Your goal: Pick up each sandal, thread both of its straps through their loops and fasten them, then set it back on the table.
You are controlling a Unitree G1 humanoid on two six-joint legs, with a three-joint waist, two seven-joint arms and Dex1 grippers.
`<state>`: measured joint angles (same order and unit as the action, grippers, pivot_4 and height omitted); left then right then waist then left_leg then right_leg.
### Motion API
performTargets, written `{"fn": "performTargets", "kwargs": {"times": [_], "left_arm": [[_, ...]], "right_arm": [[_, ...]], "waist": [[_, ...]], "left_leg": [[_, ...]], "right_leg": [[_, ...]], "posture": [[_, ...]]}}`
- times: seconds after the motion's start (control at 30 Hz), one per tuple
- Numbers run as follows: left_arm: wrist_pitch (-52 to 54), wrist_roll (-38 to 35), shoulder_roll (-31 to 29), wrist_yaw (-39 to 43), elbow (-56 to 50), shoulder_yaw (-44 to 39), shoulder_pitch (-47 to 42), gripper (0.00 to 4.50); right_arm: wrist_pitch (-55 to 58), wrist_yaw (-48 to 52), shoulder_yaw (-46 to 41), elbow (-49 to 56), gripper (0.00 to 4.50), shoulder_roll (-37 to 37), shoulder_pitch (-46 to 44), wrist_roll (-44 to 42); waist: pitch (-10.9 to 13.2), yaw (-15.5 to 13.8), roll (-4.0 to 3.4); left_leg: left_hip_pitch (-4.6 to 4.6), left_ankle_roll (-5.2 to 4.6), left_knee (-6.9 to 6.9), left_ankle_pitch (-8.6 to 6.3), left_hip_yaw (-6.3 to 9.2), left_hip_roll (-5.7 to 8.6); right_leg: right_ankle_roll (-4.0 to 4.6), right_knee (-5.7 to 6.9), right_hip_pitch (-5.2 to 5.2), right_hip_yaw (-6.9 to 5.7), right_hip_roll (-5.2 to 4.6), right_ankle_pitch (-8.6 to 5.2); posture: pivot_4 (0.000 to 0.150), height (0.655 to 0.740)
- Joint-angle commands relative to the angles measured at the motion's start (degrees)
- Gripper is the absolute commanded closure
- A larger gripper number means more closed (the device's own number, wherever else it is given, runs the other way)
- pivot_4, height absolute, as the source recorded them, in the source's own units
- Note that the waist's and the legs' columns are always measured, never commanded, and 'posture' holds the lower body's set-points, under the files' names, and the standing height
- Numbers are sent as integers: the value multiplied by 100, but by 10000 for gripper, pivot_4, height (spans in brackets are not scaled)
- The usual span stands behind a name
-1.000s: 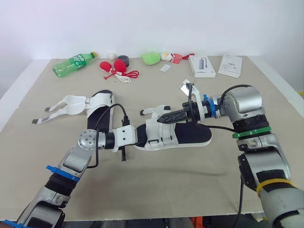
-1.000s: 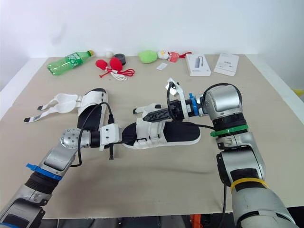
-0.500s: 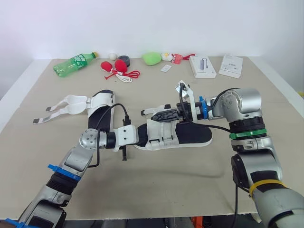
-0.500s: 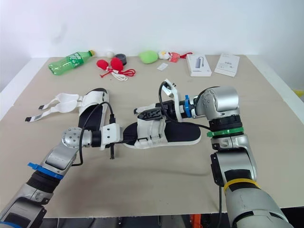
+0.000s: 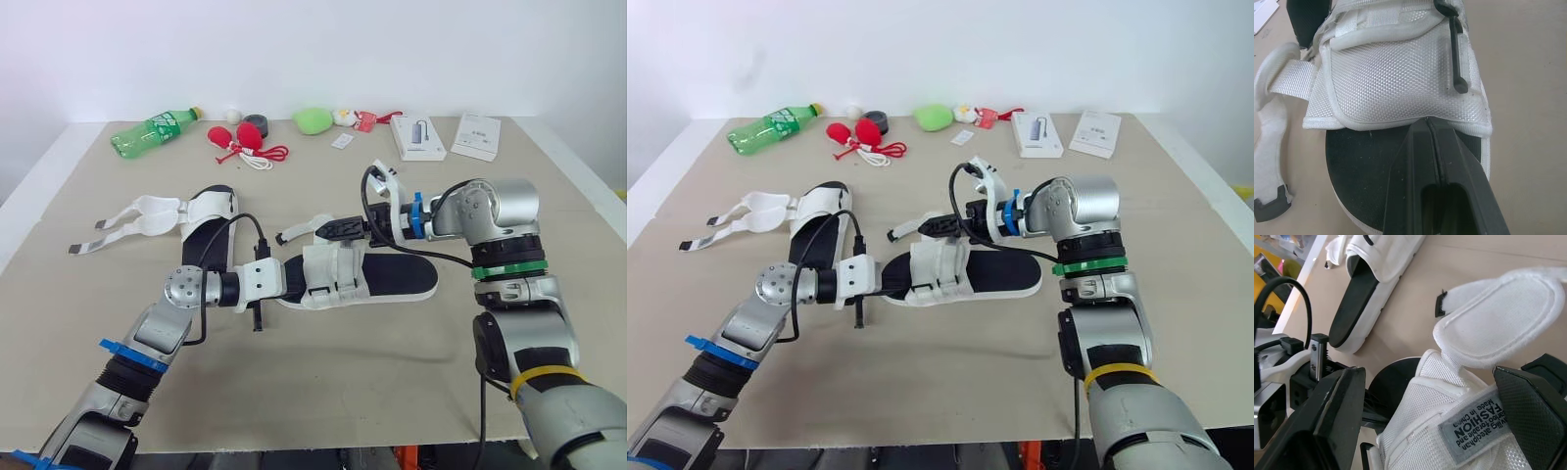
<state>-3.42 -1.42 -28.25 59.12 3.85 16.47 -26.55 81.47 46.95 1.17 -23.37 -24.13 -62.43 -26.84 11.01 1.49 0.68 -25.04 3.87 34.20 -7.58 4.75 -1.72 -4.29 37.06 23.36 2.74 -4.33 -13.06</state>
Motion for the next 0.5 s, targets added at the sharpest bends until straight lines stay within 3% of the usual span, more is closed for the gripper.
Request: {"fn": "performTargets", "kwargs": {"times": [0.03,0.5], "left_arm": [[30,125,21,93,112,250,68,45000],[-51,190,42,95,185,273,32,45000]], "right_arm": [[42,-123,-123,44,510,117,-78,-116],[-1119,-200,-373,-1957,510,477,-831,139]], "waist": [[0,0,0],[0,0,0]], "left_leg": [[0,0,0,0,0,0],[-2,-1,0,0,0,1]], "right_leg": [[0,0,0,0,0,0],[-3,0,-1,0,0,2]], "posture": [[1500,7400],[1500,7400]]}}
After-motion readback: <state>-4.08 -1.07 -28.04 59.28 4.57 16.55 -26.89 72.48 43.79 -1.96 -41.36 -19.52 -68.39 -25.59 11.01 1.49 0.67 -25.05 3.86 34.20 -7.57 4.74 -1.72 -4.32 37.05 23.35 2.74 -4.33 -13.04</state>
